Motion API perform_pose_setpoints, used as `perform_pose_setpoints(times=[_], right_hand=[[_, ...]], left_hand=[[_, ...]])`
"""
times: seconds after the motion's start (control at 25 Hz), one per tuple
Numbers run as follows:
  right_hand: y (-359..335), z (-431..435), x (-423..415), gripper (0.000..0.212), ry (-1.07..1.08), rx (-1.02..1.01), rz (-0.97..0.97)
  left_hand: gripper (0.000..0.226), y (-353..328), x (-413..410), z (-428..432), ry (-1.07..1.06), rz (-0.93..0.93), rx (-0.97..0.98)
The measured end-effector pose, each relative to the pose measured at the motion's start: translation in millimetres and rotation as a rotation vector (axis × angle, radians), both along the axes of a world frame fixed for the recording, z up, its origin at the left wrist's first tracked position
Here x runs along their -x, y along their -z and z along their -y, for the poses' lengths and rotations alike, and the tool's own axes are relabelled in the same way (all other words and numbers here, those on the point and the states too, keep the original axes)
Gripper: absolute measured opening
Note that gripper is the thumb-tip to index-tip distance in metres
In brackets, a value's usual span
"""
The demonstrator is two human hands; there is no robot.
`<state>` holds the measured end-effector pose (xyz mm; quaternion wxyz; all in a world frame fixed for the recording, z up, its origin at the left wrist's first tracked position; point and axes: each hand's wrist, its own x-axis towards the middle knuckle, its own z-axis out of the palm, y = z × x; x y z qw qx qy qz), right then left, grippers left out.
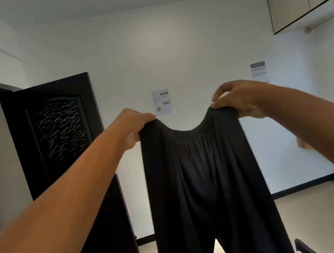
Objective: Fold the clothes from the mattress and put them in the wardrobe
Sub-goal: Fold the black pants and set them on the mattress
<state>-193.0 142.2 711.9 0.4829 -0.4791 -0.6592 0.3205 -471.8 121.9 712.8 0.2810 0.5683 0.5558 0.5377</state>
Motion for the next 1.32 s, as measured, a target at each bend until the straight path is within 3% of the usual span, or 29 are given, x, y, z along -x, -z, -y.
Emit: perform_pose_setpoints(times=[0.16, 0.24, 0.36, 0.44, 0.52, 0.6, 0.68, 0.72, 0.84, 0.96, 1.12, 1.32], right_hand=[[-9.0, 21.6, 49.8, 0.011, -0.126, -0.110, 0.032], [-15.0, 27.1, 57.5, 0.020, -0.150, -0.153, 0.082], [-17.3, 29.9, 55.4, 0.040, -0.050, -0.281, 0.231], [-15.9, 28.0, 53.1, 0.033, 0.024, -0.415, 0.238], [-16.8, 27.4, 49.1, 0.017, -0.008, -0.452, 0.119], [-21.4, 29.0, 41.4, 0.020, -0.105, -0.395, -0.040], [-28.7, 35.9, 32.0, 0.024, -0.241, -0.334, -0.204], [-32.3, 39.1, 26.9, 0.026, -0.306, -0.310, -0.294], [-40.1, 43.3, 12.7, 0.029, -0.337, -0.270, -0.477], [-39.8, 40.7, 5.0, 0.028, -0.213, -0.255, -0.437], [-34.3, 35.7, -0.5, 0.024, -0.122, -0.260, -0.385], [-26.9, 26.0, -6.7, 0.024, -0.130, -0.208, -0.354]], left_hand=[[0.024, -13.4, -62.5, 16.6, 0.087, -0.118, -0.098], [0.030, -21.6, -74.5, 23.8, 0.166, -0.073, -0.080], [0.020, -31.3, -77.0, 35.8, 0.243, -0.002, -0.092], [0.013, -31.7, -74.6, 39.7, 0.247, -0.059, -0.165], [0.029, -27.3, -67.1, 36.9, 0.248, -0.163, -0.244], [0.061, -17.1, -52.9, 27.7, 0.175, -0.330, -0.296], [0.086, -7.1, -34.4, 18.2, 0.133, -0.379, -0.220], [0.089, -2.0, -26.8, 16.0, 0.175, -0.335, -0.158], [0.059, 7.1, -15.6, 13.4, 0.355, -0.116, -0.109], [0.043, 3.1, -18.0, 16.7, 0.386, 0.031, -0.315], [0.035, -8.2, -12.8, 16.2, 0.295, -0.147, -0.487], [0.020, -14.5, -4.8, 16.7, 0.190, -0.361, -0.535]])
